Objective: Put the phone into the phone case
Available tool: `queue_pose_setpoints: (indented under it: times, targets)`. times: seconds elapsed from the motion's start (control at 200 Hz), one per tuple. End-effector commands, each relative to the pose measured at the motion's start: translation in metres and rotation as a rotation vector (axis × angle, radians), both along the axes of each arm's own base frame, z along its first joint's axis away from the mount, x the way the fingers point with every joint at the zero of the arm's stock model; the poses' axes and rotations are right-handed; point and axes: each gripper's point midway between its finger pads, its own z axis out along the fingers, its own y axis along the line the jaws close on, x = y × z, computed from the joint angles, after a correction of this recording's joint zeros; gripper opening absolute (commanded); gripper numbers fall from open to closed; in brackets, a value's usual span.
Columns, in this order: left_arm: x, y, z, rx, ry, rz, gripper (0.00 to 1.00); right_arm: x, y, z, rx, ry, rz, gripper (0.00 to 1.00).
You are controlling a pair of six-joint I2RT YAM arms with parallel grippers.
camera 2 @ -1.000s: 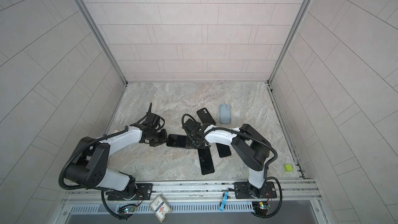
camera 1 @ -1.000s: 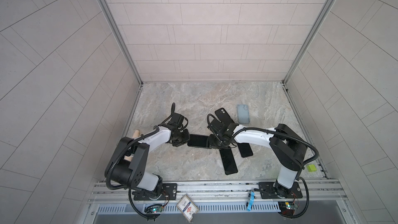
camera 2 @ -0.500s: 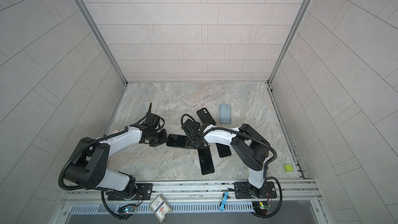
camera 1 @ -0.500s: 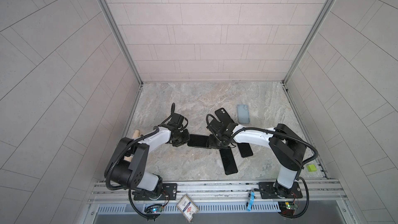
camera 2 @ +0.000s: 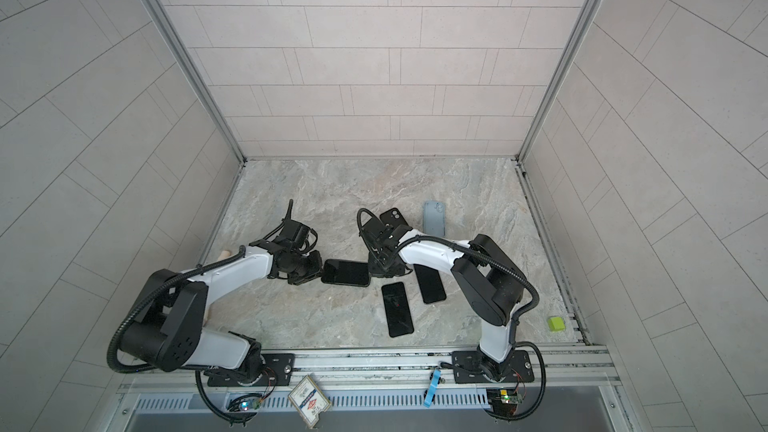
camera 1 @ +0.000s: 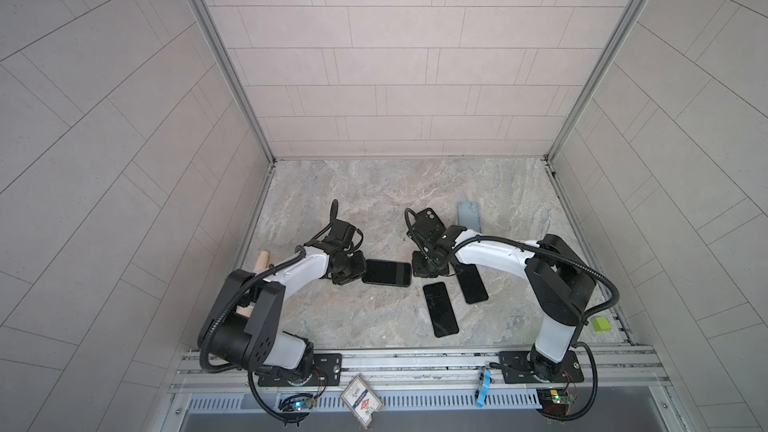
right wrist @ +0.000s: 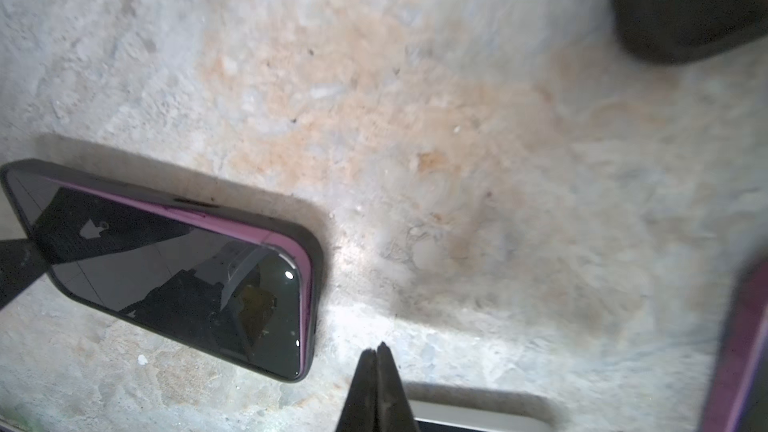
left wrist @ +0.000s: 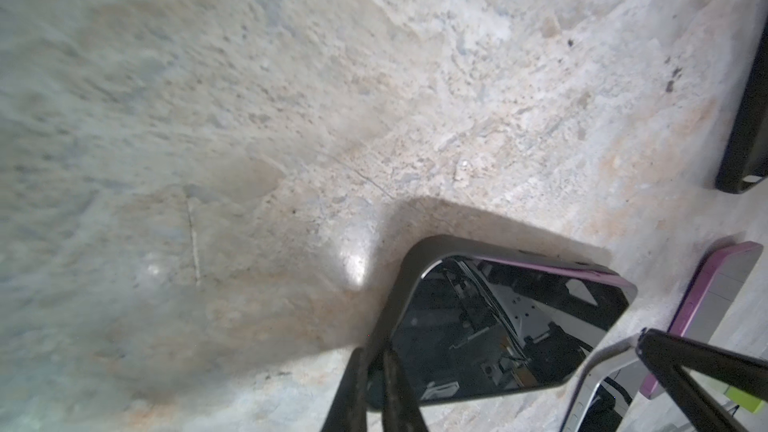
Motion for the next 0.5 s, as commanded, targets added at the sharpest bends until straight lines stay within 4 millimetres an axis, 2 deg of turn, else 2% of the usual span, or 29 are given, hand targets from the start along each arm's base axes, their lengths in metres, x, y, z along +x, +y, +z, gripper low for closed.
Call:
queue_pose_setpoints:
  times: [0.0, 0.17, 0.31, 0.495]
  targets:
    - [-0.007, 0.002, 0.011, 0.003, -0.012, 0.014, 0.12, 0.003, -0.002, 0.019, -0.008, -0.032, 0.066, 0.07]
    - [-0.006, 0.002, 0.024, -0.005, -0.045, 0.022, 0.12, 0.005, 0.011, 0.020, 0.039, -0.008, 0.097, 0.08]
    - [-0.006, 0.004, 0.021, 0.015, -0.031, 0.016, 0.13, 0.006, 0.021, 0.014, 0.058, 0.023, 0.118, 0.12]
    - [-0.006, 0.001, 0.015, 0.009, -0.009, 0.012, 0.13, 0.010, 0.020, 0.014, 0.047, 0.021, 0.130, 0.13]
